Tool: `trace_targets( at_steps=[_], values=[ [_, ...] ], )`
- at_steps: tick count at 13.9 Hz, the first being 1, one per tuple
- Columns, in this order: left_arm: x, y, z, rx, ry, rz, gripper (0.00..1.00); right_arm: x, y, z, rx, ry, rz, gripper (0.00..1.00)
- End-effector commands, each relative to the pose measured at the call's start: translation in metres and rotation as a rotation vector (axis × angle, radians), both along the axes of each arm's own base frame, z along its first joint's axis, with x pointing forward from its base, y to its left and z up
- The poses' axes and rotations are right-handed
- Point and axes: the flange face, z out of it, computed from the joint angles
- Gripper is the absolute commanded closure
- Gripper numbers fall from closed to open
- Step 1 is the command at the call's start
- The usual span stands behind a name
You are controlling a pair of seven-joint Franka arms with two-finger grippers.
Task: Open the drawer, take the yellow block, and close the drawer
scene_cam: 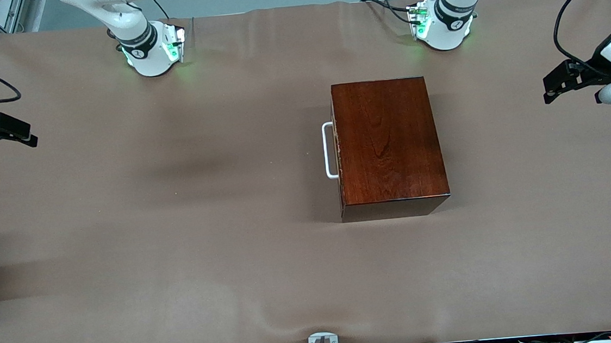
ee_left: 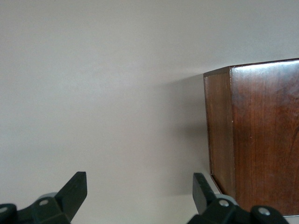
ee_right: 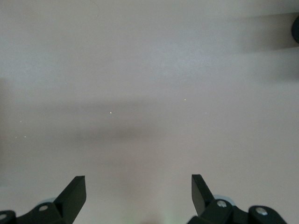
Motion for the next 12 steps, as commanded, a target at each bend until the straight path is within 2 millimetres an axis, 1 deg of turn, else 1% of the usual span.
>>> trace_targets(
  at_steps=[1, 11, 12],
  values=[
    [-0.0036, -0.0032, 0.0065, 0.024, 0.007, -0.015, 0.00, -0.0016, 0.0002, 0.0049, -0.010, -0.006, 0.002, 0.00],
    [-0.0020, -0.0085, 0.0047, 0.025, 0.010, -0.033, 0.00, -0.0016, -0.0007, 0.0049, -0.010, -0.006, 0.000, 0.00],
    [-0.0022, -0.0118, 0.0047, 0.025, 0.010, -0.038, 0.00, -0.0016, -0.0007, 0.0049, -0.010, -0.006, 0.000, 0.00]
  ],
)
